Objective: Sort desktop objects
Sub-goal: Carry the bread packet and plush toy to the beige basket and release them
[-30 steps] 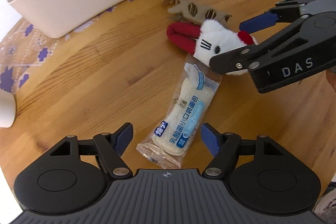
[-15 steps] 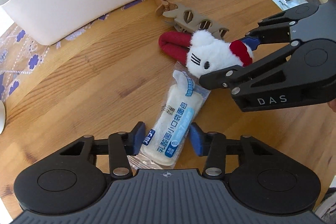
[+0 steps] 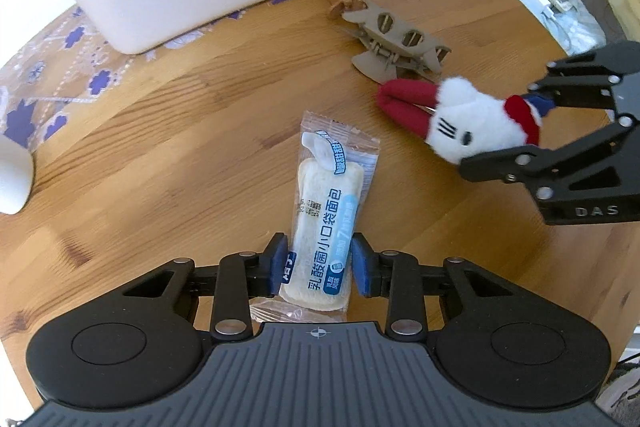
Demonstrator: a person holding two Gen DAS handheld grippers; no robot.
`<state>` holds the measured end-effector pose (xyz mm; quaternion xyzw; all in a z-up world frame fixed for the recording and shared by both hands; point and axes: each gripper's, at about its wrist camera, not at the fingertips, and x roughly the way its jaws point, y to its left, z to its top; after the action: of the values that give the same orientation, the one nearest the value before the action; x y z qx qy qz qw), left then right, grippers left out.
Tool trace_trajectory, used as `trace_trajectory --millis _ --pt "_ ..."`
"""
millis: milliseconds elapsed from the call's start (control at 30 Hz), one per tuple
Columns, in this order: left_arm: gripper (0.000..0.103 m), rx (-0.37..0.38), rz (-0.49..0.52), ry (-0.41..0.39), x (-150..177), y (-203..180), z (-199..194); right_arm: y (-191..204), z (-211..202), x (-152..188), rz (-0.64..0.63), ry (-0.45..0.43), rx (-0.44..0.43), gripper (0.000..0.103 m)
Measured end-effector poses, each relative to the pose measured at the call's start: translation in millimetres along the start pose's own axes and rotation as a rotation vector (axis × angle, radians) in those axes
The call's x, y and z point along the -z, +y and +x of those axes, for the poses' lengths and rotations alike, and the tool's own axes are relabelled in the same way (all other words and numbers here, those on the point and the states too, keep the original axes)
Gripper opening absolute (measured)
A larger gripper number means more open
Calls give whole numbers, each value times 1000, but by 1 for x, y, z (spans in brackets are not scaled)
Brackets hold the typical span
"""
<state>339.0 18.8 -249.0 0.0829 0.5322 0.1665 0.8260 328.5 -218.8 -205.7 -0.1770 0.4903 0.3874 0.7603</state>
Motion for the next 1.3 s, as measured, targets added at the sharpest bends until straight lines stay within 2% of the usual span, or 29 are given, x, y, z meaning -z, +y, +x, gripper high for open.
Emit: trace_trajectory --millis 367,667,933,1300 --pt "35 -19 43 -101 -7 -3 -45 1 -49 -4 -25 -86 9 43" --pt "35 -53 79 -185 -20 4 -82 -18 -86 -21 -28 -173 41 43" --pt "35 -112 157 -241 -41 16 -111 -37 -109 -51 -66 -234 92 43" --pt "35 -147 166 -320 -95 35 -135 -59 -116 -114 -83 -327 153 43"
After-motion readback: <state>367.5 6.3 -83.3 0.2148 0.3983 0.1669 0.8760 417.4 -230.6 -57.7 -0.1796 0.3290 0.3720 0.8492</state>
